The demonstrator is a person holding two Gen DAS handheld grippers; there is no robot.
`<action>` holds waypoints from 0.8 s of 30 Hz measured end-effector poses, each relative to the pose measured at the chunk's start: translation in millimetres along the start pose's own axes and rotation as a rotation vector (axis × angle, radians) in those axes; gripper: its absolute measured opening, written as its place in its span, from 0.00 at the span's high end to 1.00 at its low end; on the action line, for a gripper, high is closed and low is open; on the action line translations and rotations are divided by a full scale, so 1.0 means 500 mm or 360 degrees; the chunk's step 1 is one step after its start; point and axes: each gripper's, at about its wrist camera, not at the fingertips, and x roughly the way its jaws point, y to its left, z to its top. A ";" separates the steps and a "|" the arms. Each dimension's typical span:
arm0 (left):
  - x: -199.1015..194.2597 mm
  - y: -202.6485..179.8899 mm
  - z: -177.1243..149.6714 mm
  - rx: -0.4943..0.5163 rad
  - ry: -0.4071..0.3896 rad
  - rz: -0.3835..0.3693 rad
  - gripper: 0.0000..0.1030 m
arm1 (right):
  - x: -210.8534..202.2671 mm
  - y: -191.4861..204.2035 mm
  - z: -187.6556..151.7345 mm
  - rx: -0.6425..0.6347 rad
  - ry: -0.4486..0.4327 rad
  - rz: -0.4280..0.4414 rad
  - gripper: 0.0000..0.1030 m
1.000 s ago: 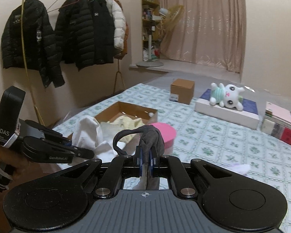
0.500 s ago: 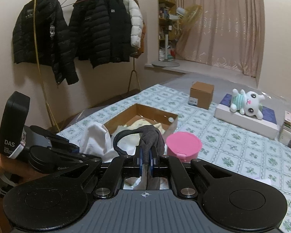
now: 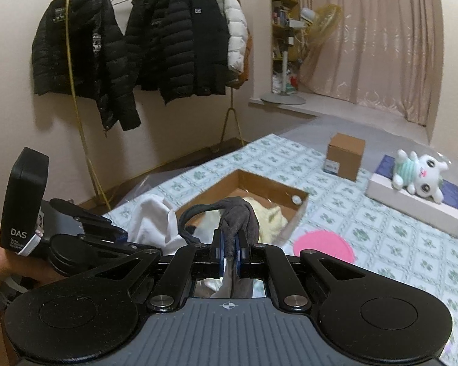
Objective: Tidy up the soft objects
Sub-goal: 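Carry the white cloth and grey strapped cloth over the cardboard box with both grippers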
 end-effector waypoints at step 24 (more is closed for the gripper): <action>0.234 0.205 0.174 0.0101 0.0076 0.0073 0.92 | 0.405 -0.102 0.202 -0.0415 -0.0013 0.0000 0.93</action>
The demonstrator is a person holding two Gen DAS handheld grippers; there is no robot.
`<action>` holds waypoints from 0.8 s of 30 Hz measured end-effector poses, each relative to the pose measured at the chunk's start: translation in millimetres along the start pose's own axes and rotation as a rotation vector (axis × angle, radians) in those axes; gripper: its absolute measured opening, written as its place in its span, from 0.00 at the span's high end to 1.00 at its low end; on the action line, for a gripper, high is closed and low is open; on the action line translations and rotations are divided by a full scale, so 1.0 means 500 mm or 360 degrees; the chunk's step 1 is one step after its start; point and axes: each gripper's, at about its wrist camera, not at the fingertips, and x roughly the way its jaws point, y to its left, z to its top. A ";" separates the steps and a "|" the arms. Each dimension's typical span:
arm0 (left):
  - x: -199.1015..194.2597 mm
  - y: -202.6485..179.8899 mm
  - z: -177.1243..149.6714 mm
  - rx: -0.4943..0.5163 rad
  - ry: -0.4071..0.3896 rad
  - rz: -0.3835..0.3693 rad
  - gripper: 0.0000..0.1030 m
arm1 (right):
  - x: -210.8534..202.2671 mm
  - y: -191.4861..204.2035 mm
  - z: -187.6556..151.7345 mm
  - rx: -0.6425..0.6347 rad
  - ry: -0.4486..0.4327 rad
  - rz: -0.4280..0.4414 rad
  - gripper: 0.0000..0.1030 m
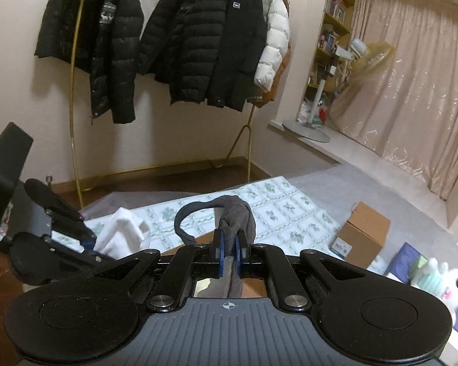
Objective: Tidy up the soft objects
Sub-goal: 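Carry the white cloth and grey strapped cloth over the cardboard box with both grippers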
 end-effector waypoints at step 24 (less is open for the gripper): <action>0.161 0.036 0.037 0.0054 0.0060 -0.0017 0.92 | 0.273 -0.029 -0.124 -0.0941 0.0346 -0.0020 0.93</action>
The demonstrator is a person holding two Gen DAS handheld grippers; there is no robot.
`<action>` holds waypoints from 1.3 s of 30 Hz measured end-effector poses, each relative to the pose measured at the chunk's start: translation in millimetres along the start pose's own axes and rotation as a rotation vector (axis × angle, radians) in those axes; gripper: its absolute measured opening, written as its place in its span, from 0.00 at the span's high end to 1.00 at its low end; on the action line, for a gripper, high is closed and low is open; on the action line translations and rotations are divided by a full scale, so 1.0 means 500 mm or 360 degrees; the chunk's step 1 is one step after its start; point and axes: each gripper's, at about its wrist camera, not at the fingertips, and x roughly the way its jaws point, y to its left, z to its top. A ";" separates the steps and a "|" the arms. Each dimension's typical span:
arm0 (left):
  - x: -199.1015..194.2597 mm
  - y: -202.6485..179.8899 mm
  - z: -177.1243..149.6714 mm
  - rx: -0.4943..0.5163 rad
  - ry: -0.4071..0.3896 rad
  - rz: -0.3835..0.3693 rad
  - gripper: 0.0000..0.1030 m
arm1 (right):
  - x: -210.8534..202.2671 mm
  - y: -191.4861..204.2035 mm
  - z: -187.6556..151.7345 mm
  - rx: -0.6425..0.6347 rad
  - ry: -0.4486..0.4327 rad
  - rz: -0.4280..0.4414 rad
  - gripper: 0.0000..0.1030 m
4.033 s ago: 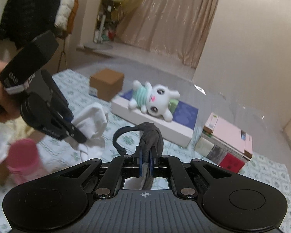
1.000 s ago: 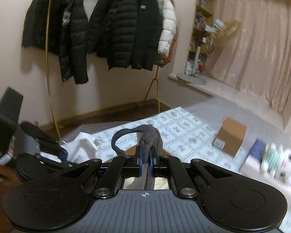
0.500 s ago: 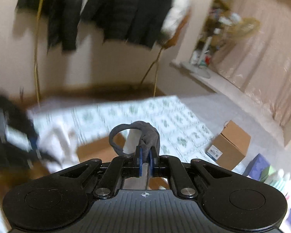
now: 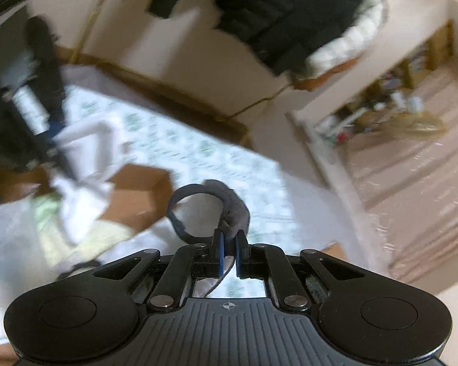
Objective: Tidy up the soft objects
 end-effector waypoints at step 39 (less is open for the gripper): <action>0.077 -0.001 0.065 0.0144 0.0113 0.0014 0.59 | 0.149 -0.087 -0.070 0.0789 0.0446 0.0441 0.61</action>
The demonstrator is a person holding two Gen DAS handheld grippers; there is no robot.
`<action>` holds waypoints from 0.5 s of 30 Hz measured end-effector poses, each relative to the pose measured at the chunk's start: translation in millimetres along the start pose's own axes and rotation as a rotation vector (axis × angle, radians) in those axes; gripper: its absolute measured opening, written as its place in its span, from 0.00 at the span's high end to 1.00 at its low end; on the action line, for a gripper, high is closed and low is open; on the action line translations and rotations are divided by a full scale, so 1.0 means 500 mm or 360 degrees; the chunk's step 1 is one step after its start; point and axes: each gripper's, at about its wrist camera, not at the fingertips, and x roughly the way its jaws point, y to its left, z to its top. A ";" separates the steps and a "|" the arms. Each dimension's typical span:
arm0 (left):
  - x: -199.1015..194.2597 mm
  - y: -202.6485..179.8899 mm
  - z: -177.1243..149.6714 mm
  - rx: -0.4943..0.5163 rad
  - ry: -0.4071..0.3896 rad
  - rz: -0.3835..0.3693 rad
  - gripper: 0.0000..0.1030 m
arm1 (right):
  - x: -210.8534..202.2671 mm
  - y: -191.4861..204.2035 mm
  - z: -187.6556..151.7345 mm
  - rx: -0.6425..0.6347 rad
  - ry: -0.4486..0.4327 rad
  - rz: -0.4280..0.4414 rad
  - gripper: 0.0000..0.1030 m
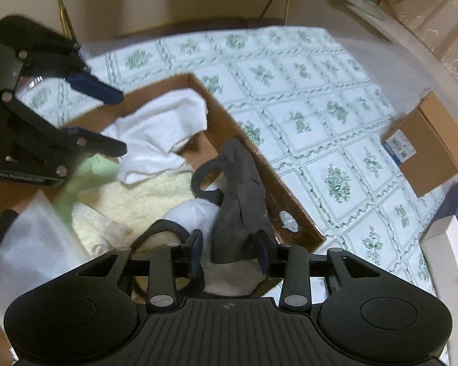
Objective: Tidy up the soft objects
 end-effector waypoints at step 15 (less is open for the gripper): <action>-0.269 -0.056 -0.097 -0.0295 -0.0325 0.0029 0.20 | -0.365 0.101 -0.162 0.0672 -0.0666 0.0100 0.34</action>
